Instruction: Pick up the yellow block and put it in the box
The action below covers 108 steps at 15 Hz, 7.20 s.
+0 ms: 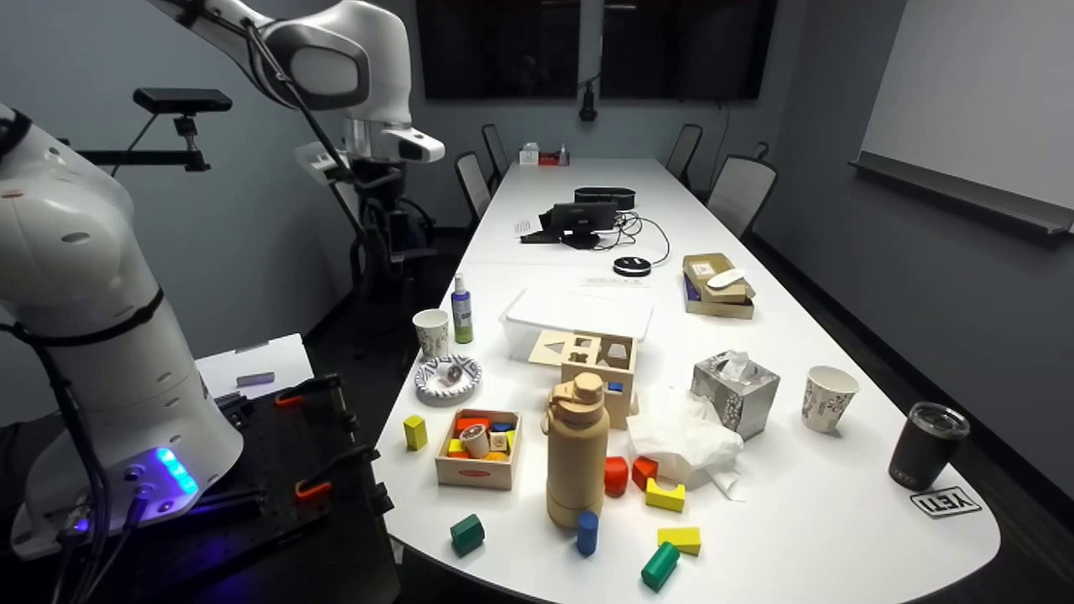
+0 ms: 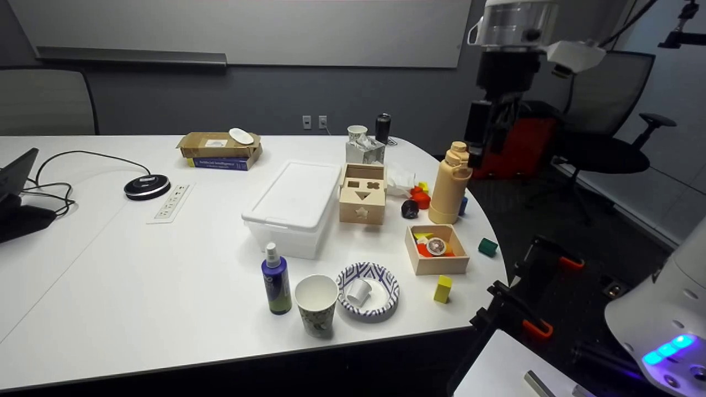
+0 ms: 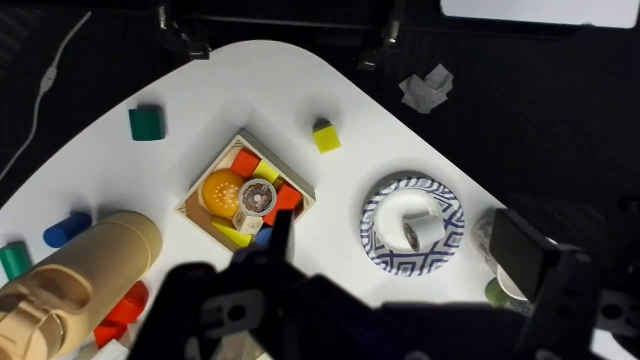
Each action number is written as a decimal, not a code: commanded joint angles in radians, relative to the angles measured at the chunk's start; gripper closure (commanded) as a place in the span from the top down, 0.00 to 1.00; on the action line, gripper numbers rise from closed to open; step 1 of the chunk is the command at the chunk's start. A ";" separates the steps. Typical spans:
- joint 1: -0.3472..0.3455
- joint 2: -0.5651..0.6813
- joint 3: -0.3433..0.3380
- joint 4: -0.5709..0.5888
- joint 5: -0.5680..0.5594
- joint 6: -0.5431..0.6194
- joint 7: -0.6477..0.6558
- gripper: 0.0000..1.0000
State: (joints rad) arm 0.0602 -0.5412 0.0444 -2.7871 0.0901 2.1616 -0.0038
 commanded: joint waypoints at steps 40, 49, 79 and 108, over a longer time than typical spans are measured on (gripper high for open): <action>0.071 1.143 -0.040 0.279 -0.389 0.647 -0.087 1.00; 0.087 1.192 -0.071 0.292 -0.386 0.653 -0.077 1.00; 0.067 0.817 -0.008 0.436 -0.199 0.210 0.054 0.08; -0.122 1.350 -0.103 1.364 0.202 -0.065 0.494 0.08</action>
State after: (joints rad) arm -0.0574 0.7647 -0.0510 -1.4946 0.2700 2.1696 0.4407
